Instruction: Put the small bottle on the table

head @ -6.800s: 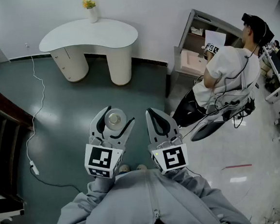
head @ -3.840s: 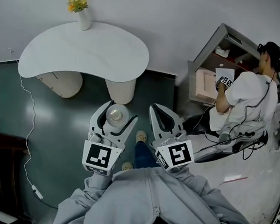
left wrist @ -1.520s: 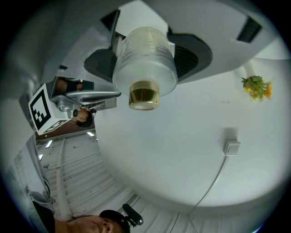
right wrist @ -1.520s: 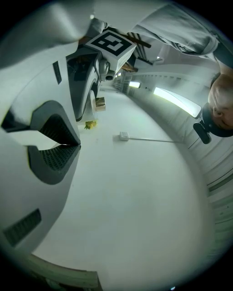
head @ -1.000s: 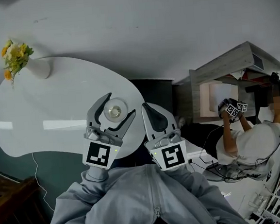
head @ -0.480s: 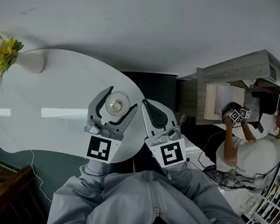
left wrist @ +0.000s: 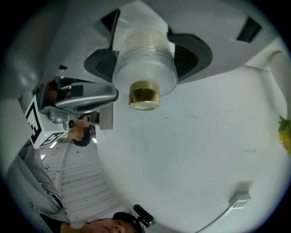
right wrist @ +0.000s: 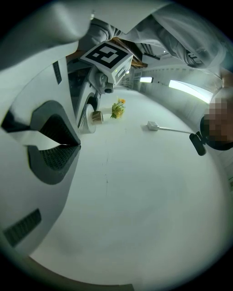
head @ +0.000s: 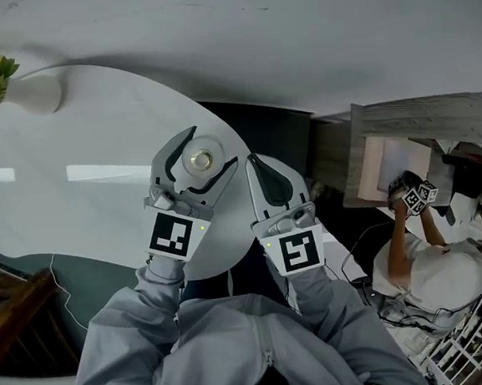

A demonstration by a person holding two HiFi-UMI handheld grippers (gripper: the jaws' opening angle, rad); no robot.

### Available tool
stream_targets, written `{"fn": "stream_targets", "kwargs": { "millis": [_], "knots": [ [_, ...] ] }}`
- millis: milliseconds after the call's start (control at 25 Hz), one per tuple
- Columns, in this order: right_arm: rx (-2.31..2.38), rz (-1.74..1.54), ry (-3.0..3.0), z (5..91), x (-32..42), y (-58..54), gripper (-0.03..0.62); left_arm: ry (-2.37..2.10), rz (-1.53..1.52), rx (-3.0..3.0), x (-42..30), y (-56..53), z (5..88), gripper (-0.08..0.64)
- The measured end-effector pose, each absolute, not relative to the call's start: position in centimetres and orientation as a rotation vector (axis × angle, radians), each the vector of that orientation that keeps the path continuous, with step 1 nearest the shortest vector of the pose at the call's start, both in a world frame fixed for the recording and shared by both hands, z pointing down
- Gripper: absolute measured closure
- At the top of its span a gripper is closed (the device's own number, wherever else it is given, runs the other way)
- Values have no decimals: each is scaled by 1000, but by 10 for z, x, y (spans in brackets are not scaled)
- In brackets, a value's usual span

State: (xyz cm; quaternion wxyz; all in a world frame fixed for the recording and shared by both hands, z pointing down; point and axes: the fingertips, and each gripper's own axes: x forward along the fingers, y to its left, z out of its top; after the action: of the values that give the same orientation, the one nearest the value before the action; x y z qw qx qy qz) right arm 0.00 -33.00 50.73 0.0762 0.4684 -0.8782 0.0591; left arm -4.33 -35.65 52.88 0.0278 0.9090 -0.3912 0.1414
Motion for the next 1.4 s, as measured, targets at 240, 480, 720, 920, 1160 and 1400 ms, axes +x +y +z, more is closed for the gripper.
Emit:
{"fn": "stream_targets", "kwargs": {
  "millis": [240, 480, 720, 920, 1160, 1400],
  "knots": [
    [1365, 222, -2627, 533, -3, -339, 566, -1225, 502, 2764, -46, -372, 558, 222],
    [1352, 258, -2620, 552, -4, -349, 566, -1221, 550, 2753, -44, -384, 581, 222],
    [1339, 282, -2614, 563, -1, -355, 566, -1215, 589, 2746, -39, -390, 598, 222],
    [1327, 291, -2604, 568, 2, -360, 566, -1206, 606, 2704, -36, -393, 609, 222],
    [1327, 290, -2609, 566, 3, -365, 566, -1215, 631, 2671, -37, -395, 615, 222],
    [1306, 284, -2621, 562, -2, -364, 566, -1200, 636, 2625, -40, -396, 621, 222]
  ]
}}
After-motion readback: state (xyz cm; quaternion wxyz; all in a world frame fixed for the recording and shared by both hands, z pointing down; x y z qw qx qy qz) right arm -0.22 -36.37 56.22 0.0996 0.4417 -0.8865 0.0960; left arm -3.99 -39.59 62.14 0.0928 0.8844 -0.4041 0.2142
